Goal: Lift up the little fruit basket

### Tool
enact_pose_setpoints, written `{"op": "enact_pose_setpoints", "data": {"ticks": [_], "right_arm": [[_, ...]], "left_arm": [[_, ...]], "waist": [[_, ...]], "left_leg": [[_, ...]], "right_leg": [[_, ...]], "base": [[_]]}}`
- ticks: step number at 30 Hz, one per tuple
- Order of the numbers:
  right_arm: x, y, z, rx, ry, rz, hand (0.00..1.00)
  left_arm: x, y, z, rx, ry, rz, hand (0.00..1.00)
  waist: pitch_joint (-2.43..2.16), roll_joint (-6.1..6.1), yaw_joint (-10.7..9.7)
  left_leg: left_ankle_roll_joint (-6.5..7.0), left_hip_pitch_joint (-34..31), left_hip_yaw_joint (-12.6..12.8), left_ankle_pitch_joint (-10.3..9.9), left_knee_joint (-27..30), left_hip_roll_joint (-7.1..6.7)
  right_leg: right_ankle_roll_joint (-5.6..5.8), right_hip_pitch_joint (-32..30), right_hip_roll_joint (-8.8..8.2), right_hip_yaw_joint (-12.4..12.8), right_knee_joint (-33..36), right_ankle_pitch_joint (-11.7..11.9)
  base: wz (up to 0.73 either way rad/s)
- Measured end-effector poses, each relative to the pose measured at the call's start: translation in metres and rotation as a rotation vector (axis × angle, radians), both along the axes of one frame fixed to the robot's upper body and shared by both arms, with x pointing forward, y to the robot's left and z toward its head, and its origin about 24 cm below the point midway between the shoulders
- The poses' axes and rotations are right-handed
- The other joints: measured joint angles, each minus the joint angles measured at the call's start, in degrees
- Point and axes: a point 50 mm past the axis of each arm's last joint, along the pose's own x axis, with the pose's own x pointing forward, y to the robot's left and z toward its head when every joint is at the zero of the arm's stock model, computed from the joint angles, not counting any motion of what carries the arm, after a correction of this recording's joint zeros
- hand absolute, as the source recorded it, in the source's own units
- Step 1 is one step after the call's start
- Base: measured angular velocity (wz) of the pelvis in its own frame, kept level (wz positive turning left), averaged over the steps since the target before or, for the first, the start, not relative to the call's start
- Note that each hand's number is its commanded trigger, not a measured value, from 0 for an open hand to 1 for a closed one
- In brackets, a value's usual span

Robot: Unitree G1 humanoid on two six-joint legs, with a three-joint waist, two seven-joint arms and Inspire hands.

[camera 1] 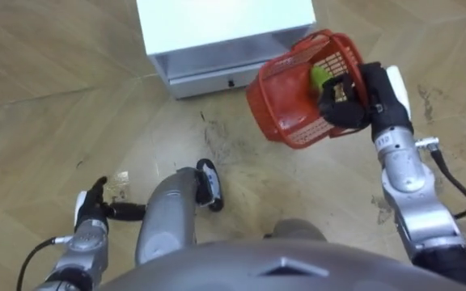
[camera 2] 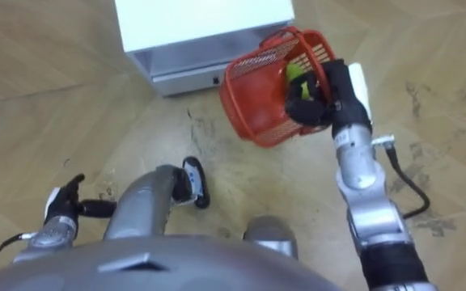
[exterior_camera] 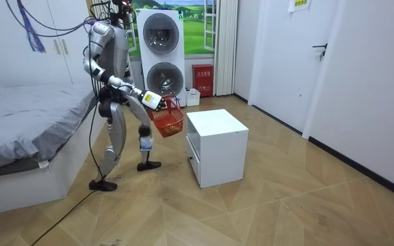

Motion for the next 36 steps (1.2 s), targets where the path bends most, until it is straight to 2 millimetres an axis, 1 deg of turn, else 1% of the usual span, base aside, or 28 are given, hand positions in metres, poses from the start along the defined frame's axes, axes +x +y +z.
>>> {"op": "enact_pose_setpoints", "data": {"ticks": [1, 2, 3, 4, 7, 8, 10, 12, 14, 15, 16, 17, 20, 22, 23, 24, 25, 26, 27, 28, 29, 30, 31, 32, 33, 34, 35, 36], "right_arm": [[0.001, 0.001, 0.003, 0.003, -0.011, 0.009, 1.0], [0.001, 0.001, 0.004, 0.003, -0.015, 0.013, 1.0], [0.001, 0.002, 0.006, 0.005, -0.022, 0.018, 1.0], [-0.002, 0.002, 0.008, 0.009, -0.026, 0.025, 1.0], [-0.007, -0.001, 0.013, 0.013, -0.038, 0.029, 1.0], [-0.007, -0.002, 0.014, 0.012, -0.039, 0.025, 1.0], [-0.01, -0.005, 0.012, 0.011, -0.027, 0.021, 1.0], [-0.011, -0.004, 0.012, 0.015, -0.017, 0.04, 1.0], [-0.011, -0.003, 0.013, 0.019, -0.016, 0.056, 1.0], [-0.01, -0.001, 0.014, 0.025, -0.02, 0.069, 1.0], [-0.01, 0.002, 0.016, 0.03, -0.028, 0.084, 1.0], [-0.009, 0.003, 0.018, 0.034, -0.032, 0.088, 1.0], [-0.007, 0.004, 0.029, 0.037, -0.081, 0.102, 1.0], [-0.005, 0.007, 0.036, 0.04, -0.112, 0.118, 1.0], [-0.003, 0.008, 0.038, 0.036, -0.126, 0.121, 1.0], [-0.002, 0.008, 0.039, 0.035, -0.132, 0.122, 1.0], [0.001, 0.009, 0.041, 0.034, -0.143, 0.124, 1.0], [0.001, 0.01, 0.041, 0.036, -0.147, 0.124, 1.0], [0.003, 0.011, 0.043, 0.039, -0.156, 0.123, 1.0], [0.004, 0.011, 0.044, 0.037, -0.167, 0.117, 1.0], [0.005, 0.011, 0.044, 0.036, -0.172, 0.116, 1.0], [0.005, 0.012, 0.046, 0.024, -0.186, 0.115, 1.0], [0.006, 0.014, 0.046, 0.021, -0.199, 0.124, 1.0], [0.006, 0.016, 0.047, 0.026, -0.206, 0.127, 1.0], [0.007, 0.018, 0.048, 0.033, -0.213, 0.129, 1.0], [0.006, 0.017, 0.047, 0.033, -0.211, 0.12, 1.0], [0.006, 0.017, 0.047, 0.033, -0.21, 0.117, 1.0], [0.006, 0.02, 0.046, 0.039, -0.21, 0.114, 1.0]], "left_arm": [[0.0, 0.0, 0.0, -0.007, 0.001, -0.004, 0.0], [0.0, 0.0, 0.0, -0.01, 0.001, -0.006, 0.0], [0.0, 0.0, 0.0, -0.017, 0.002, -0.009, 0.0], [-0.003, 0.0, -0.001, -0.021, 0.009, -0.011, 0.0], [-0.017, 0.001, -0.003, -0.026, 0.039, -0.003, 0.0], [-0.019, 0.001, -0.003, -0.028, 0.043, -0.003, 0.0], [-0.029, 0.001, -0.004, -0.039, 0.067, -0.001, 0.0], [-0.036, 0.0, -0.005, -0.047, 0.087, -0.011, 0.0], [-0.037, 0.0, -0.006, -0.047, 0.097, -0.031, 0.0], [-0.04, 0.001, -0.006, -0.042, 0.106, -0.035, 0.0], [-0.04, 0.003, -0.005, -0.04, 0.105, -0.027, 0.0], [-0.041, 0.003, -0.005, -0.039, 0.106, -0.023, 0.0], [-0.04, 0.003, -0.005, -0.039, 0.102, -0.02, 0.0], [-0.036, 0.004, -0.005, -0.036, 0.099, -0.019, 0.0], [-0.035, 0.004, -0.005, -0.038, 0.095, -0.015, 0.0], [-0.033, 0.004, -0.005, -0.038, 0.089, -0.016, 0.0], [-0.031, 0.005, -0.004, -0.033, 0.084, -0.015, 0.0], [-0.029, 0.006, -0.004, -0.03, 0.08, -0.012, 0.0], [-0.026, 0.007, -0.003, -0.026, 0.07, -0.004, 0.0], [-0.023, 0.007, -0.003, -0.024, 0.063, -0.004, 0.0], [-0.022, 0.007, -0.003, -0.023, 0.062, -0.006, 0.0], [-0.019, 0.007, -0.002, -0.022, 0.055, -0.012, 0.0], [-0.017, 0.007, -0.001, -0.017, 0.049, -0.018, 0.0], [-0.016, 0.007, -0.001, -0.017, 0.049, -0.019, 0.0], [-0.013, 0.006, -0.001, -0.02, 0.043, -0.025, 0.0], [-0.007, 0.003, -0.001, -0.024, 0.031, -0.038, 0.0], [-0.005, 0.002, -0.001, -0.025, 0.027, -0.049, 0.0], [0.0, 0.001, 0.0, -0.025, 0.017, -0.056, 0.0]], "waist": [[-0.03, 0.07, 0.09], [-0.03, 0.08, 0.11], [-0.02, 0.24, 0.17], [-0.12, 0.26, 0.44], [-0.38, 0.37, 0.65], [-0.42, 0.42, 0.63], [-0.51, 0.56, 0.62], [-0.51, 0.55, 0.74], [-0.44, 0.45, 0.86], [-0.26, 0.21, 1.27], [0.1, -0.23, 1.44], [0.19, -0.4, 1.63], [0.06, -0.83, 2.45], [-0.05, -1.17, 2.39], [-0.17, -1.04, 2.53], [-0.09, -0.83, 2.58], [-0.08, -0.62, 2.35], [-0.03, -0.73, 2.21], [0.01, -0.81, 2.25], [0.03, -0.82, 2.12], [0.08, -0.59, 2.31], [0.04, -0.08, 2.19], [0.05, 0.26, 2.55], [0.05, 0.38, 2.6], [0.26, 1.34, 2.41], [0.49, 2.23, 1.98], [0.45, 2.47, 2.05], [0.35, 2.59, 2.55]], "left_leg": [[-0.29, 0.91, -0.04, 1.65, -1.97, 0.15], [-0.57, 1.32, -0.08, 2.45, -2.82, 0.2], [-0.8, 2.06, -0.17, 4.0, -4.25, 0.45], [-1.04, 2.82, -0.3, 5.31, -5.76, 0.57], [-1.35, 4.39, -0.44, 7.78, -8.91, 0.56], [-1.48, 4.54, -0.46, 8.05, -9.27, 0.55], [-1.63, 4.57, -0.92, 8.57, -9.74, 0.56], [-1.6, 4.6, -0.92, 8.54, -9.73, 0.52], [-1.51, 4.61, -0.81, 8.43, -9.72, 0.41], [-1.51, 4.71, -0.63, 8.28, -9.74, 0.19], [-1.51, 5.18, -0.4, 7.87, -9.65, -0.05], [-1.52, 5.45, -0.26, 7.58, -9.64, -0.19], [-1.36, 5.78, 0.24, 5.02, -7.6, -1.01], [-0.97, 6.54, 0.2, 2.22, -5.52, -2.73], [-0.76, 6.48, 0.38, 0.31, -3.98, -3.22], [-0.44, 6.53, 0.38, -0.8, -3.25, -3.48], [0.0, 7.01, 0.68, -2.37, -1.89, -3.85], [0.01, 7.6, 0.64, -3.05, -1.58, -4.35], [0.4, 9.22, 0.47, -4.58, -1.15, -5.33], [0.92, 11.39, 0.3, -5.76, -1.19, -6.05], [1.05, 12.3, 0.06, -6.46, -1.19, -6.25], [1.27, 14.36, -0.57, -7.59, -1.5, -6.42], [1.39, 16.43, -0.78, -8.28, -2.66, -6.47], [1.4, 17.24, -0.92, -8.53, -3.26, -6.47], [1.43, 18.89, -2.24, -8.78, -4.49, -6.36], [1.39, 20.61, -3.25, -8.76, -6.13, -6.16], [1.36, 21.29, -3.53, -8.74, -6.94, -6.11], [1.2, 22.72, -3.67, -8.65, -8.68, -6.0]], "right_leg": [[-0.63, -0.03, 0.24, -0.64, 0.01, 0.25], [-0.87, -0.06, 0.3, -0.95, 0.01, 0.27], [-1.43, -0.11, 0.32, -1.54, 0.05, 0.43], [-1.92, -0.09, 0.58, -1.86, 0.15, 0.62], [-2.68, -0.01, 1.03, -2.11, 0.35, 1.07], [-2.78, -0.02, 1.09, -2.18, 0.38, 1.12], [-2.98, 0.03, 1.32, -2.67, 0.4, 1.17], [-3.01, 0.17, 1.29, -2.61, 0.32, 1.15], [-3.01, 0.25, 1.14, -2.62, 0.18, 1.15], [-2.99, 0.36, 0.88, -2.59, 0.11, 1.12], [-2.89, 0.98, 0.58, -2.23, -0.25, 1.04], [-2.85, 1.36, 0.36, -2.16, -0.67, 1.02], [-2.0, 3.42, -0.85, -2.12, -2.49, 0.7], [-0.83, 5.96, -2.52, -2.53, -3.68, 0.4], [-0.45, 6.2, -3.31, -2.57, -1.8, 0.37], [-0.28, 5.75, -3.82, -2.77, 0.42, 0.44], [0.97, 3.85, -5.16, -2.58, 7.2, 1.28], [1.39, 2.82, -6.09, -2.29, 10.76, 2.19], [1.36, 0.54, -7.37, -1.15, 18.36, 5.57], [0.59, -1.24, -8.25, -0.12, 24.33, 10.7], [0.17, -2.02, -8.34, 0.43, 26.67, 13.71], [-0.66, -3.23, -8.36, 1.4, 30.42, 20.46], [-0.02, -5.07, -7.85, 3.05, 33.49, 23.62], [0.18, -6.4, -7.57, 3.55, 34.73, 23.17], [0.27, -8.87, -6.68, 3.28, 36.33, 21.01], [0.16, -11.53, -5.74, 3.01, 35.54, 18.92], [0.36, -12.9, -5.45, 2.99, 34.28, 17.99], [0.86, -15.13, -4.7, 3.5, 29.82, 16.46]], "base": [[-0.08], [0.0], [0.05], [0.05], [0.0], [0.04], [0.09], [0.03], [0.0], [0.0], [-0.04], [-0.03], [0.02], [0.09], [0.05], [0.13], [0.14], [0.18], [0.13], [0.11], [0.1], [0.0], [-0.06], [0.0], [0.24], [0.31], [0.19], [0.12]]}}
